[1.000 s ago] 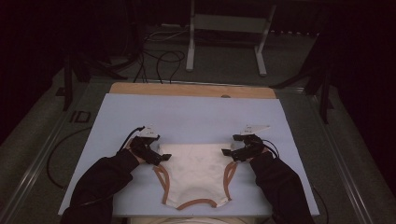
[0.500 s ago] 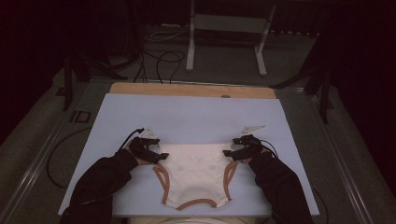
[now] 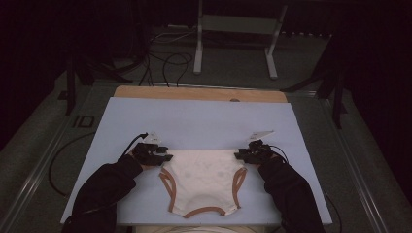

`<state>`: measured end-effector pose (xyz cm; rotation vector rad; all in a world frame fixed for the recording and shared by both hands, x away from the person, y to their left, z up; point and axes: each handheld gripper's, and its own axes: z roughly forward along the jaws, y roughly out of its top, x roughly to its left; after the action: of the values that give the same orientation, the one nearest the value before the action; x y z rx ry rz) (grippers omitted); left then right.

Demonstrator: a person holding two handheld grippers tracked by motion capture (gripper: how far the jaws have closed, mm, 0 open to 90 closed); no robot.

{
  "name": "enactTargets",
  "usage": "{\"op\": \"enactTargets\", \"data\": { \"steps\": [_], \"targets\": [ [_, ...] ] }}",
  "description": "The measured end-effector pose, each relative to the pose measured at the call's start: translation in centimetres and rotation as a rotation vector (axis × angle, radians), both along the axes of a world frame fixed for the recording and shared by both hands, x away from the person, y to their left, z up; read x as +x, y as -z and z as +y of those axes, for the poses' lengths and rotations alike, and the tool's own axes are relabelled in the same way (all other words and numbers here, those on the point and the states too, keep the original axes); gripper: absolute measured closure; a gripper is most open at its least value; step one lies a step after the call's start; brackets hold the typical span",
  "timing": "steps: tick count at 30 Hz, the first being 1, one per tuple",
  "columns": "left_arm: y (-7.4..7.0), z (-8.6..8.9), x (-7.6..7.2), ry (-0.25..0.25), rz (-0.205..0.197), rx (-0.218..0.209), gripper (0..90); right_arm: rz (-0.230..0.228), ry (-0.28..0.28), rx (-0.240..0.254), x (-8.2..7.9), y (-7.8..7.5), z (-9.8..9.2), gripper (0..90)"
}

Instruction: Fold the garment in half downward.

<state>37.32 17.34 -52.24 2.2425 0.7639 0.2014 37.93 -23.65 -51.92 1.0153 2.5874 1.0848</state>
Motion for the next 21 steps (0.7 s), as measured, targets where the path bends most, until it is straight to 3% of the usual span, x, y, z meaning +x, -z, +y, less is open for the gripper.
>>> {"op": "enactTargets", "data": {
  "steps": [4,9,14,21],
  "targets": [
    [0.0,0.1,0.1,0.001,0.024,-0.020,70.2,0.015,-0.008,0.002,-0.1,0.0,0.1,84.0],
    [-0.2,0.1,-0.1,-0.010,0.065,-0.041,82.1,0.003,-0.015,-0.008,-0.3,-0.3,0.3,86.4],
    [-1.2,0.3,-0.6,-0.015,0.055,-0.048,85.8,-0.013,-0.008,0.021,-0.5,-0.9,0.2,86.8],
    [-2.4,0.7,-0.6,-0.003,0.040,-0.018,86.1,-0.030,-0.007,0.043,-0.4,-1.6,0.5,87.0]
  ]
}}
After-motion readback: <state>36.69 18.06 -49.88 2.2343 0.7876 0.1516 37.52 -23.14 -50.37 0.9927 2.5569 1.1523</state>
